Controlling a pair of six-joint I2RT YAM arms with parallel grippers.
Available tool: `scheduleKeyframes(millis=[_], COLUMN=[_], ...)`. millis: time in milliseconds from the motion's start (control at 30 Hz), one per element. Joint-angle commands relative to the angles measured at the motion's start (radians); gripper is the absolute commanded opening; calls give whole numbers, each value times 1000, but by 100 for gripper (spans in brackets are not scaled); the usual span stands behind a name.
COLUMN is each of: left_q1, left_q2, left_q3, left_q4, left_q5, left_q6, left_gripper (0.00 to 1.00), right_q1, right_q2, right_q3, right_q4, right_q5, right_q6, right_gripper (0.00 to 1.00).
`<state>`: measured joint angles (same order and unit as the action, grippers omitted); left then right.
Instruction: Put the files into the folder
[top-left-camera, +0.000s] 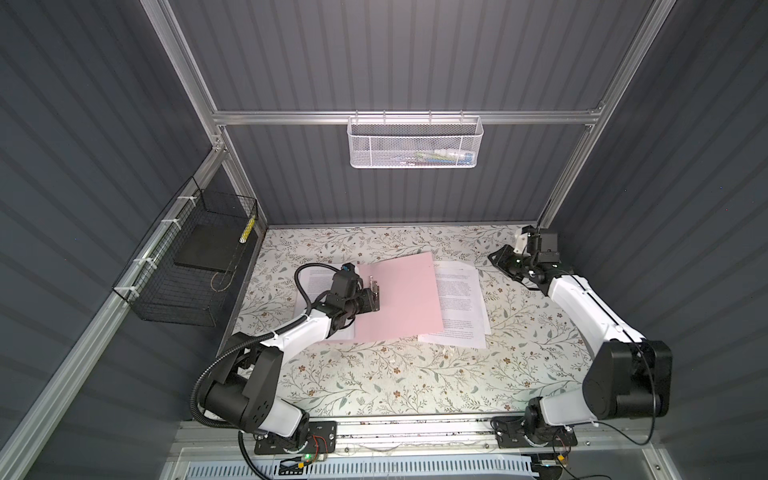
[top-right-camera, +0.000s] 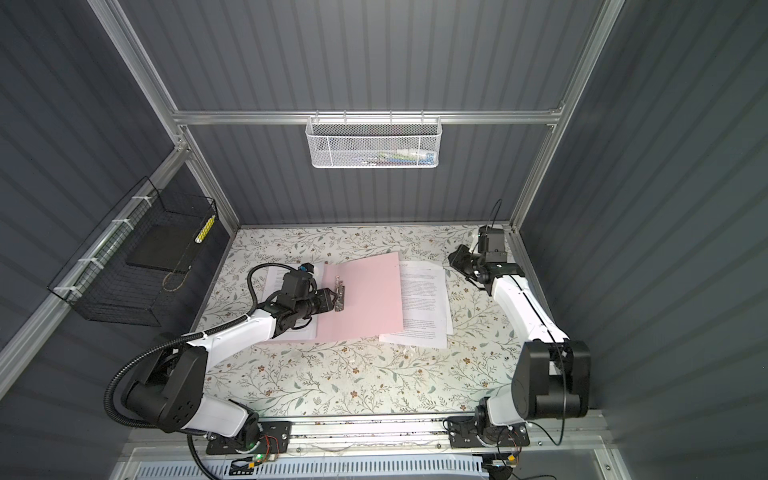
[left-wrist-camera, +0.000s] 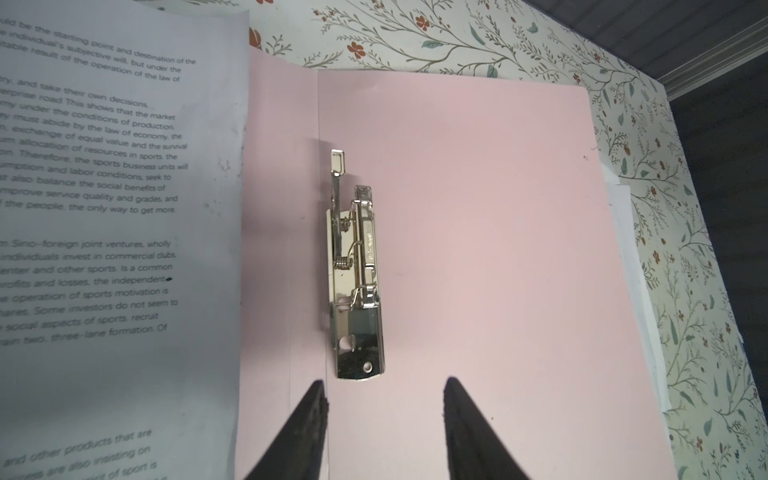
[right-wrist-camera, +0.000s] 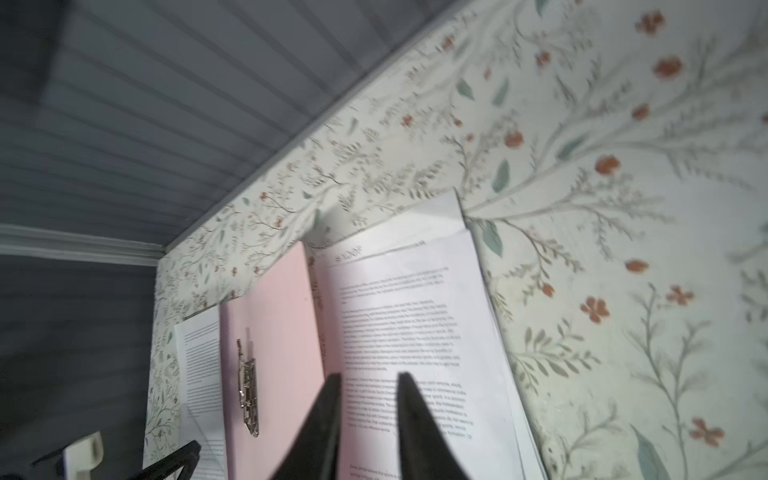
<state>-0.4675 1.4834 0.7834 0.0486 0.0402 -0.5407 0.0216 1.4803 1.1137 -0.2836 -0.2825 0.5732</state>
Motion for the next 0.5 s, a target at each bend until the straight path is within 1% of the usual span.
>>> scheduleKeyframes(millis=[0, 67, 133, 233, 333, 400, 467], left_q1=[-2, -25, -63, -128, -191, -216, -230], left_q2=[2, 16, 36, 99, 191, 263, 328], left_q3=[14, 43, 80, 141, 211, 257, 295], left_q4=[19, 27, 33, 59, 82, 105, 129], left_q5=[60, 85, 107, 145, 163, 190, 215], left_q6=[28, 37, 44, 45, 62, 65, 60], left_gripper=[48, 49, 50, 51, 51, 50, 50], right_q1=[-3, -13, -18, -27, -39, -48, -55], right_q2=[37, 81, 106, 165, 256, 302, 346], right_q3=[-2, 18, 24, 73, 161, 192, 223], right_q4=[1, -13, -3, -25, -85, -83, -78], right_q5=[37, 15, 22, 27, 26, 14, 8], right_q6=[-80, -92, -107, -165, -225, -244, -263], right_gripper=[44, 45, 44, 43, 42, 42, 39])
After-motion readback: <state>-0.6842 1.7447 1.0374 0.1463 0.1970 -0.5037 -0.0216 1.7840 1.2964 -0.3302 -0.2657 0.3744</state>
